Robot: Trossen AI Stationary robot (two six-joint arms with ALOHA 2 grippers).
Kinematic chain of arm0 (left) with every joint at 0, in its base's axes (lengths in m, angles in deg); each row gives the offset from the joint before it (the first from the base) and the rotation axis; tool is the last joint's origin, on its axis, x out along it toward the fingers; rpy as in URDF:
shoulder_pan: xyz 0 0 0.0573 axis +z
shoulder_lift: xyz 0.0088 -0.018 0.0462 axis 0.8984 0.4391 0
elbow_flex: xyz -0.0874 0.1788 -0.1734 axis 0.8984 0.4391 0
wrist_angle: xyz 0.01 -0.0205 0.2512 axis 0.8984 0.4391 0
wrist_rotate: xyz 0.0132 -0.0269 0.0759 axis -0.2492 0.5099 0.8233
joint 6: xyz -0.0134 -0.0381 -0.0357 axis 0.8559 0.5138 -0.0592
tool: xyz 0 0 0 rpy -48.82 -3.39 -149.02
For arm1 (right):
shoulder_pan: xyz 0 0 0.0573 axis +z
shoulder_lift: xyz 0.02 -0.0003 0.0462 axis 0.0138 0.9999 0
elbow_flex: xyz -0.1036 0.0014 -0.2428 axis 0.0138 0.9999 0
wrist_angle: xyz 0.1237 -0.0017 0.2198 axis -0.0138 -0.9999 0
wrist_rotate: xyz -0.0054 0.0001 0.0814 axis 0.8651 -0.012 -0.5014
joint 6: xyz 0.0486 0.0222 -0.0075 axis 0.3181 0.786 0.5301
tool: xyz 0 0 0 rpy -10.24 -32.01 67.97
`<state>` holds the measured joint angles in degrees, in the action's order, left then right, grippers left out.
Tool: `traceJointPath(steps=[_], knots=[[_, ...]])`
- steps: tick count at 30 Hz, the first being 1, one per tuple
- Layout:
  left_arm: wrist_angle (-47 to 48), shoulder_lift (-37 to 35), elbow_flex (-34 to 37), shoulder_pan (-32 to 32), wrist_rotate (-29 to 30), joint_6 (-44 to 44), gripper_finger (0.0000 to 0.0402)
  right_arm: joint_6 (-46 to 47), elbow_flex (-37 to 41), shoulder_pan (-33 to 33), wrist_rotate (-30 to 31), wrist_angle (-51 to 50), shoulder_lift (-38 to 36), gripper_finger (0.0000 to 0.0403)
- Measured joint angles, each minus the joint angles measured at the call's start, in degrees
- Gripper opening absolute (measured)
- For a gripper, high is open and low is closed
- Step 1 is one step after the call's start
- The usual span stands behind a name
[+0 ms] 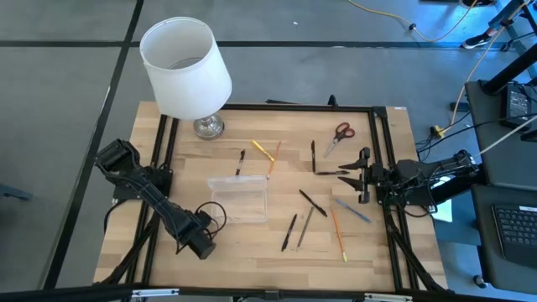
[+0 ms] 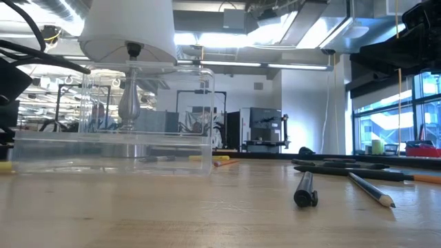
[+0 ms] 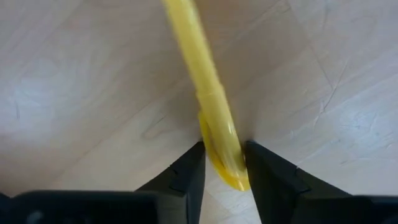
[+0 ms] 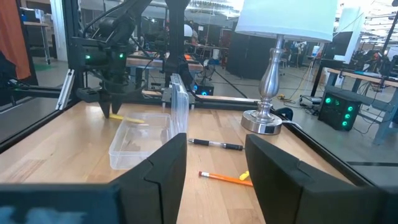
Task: Pick & place school supplies into a supply box
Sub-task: Put the bottom yellow pen into the transparent supply box
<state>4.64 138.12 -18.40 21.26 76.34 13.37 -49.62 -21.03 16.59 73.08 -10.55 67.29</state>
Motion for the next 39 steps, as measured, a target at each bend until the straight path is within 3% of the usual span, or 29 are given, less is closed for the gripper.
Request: traceJointPath(steps=[11,22,29,33,39], knots=[[3.5,-2.6,0.6,-1.3,0.4,4.6,0.0054,-0.1,0.0,0.0,0.0,0.0,0.0,0.0168],[7.3,-5.3,1.2,-4.4,-2.8,6.6,0.0051,-0.1,0.0,0.0,0.0,0.0,0.0,0.0168],[6.3,-10.4,0.9,-5.9,-2.7,4.6,0.005,-0.1,0.0,0.0,0.0,0.0,0.0,0.0168],[5.2,-12.1,0.8,-5.8,1.9,0.6,0.005,-0.1,0.0,0.0,0.0,0.0,0.0,0.0168],[3.9,-14.6,0.8,-4.3,3.1,-2.0,0.0048,-0.1,0.0,0.0,0.0,0.0,0.0,0.0168]])
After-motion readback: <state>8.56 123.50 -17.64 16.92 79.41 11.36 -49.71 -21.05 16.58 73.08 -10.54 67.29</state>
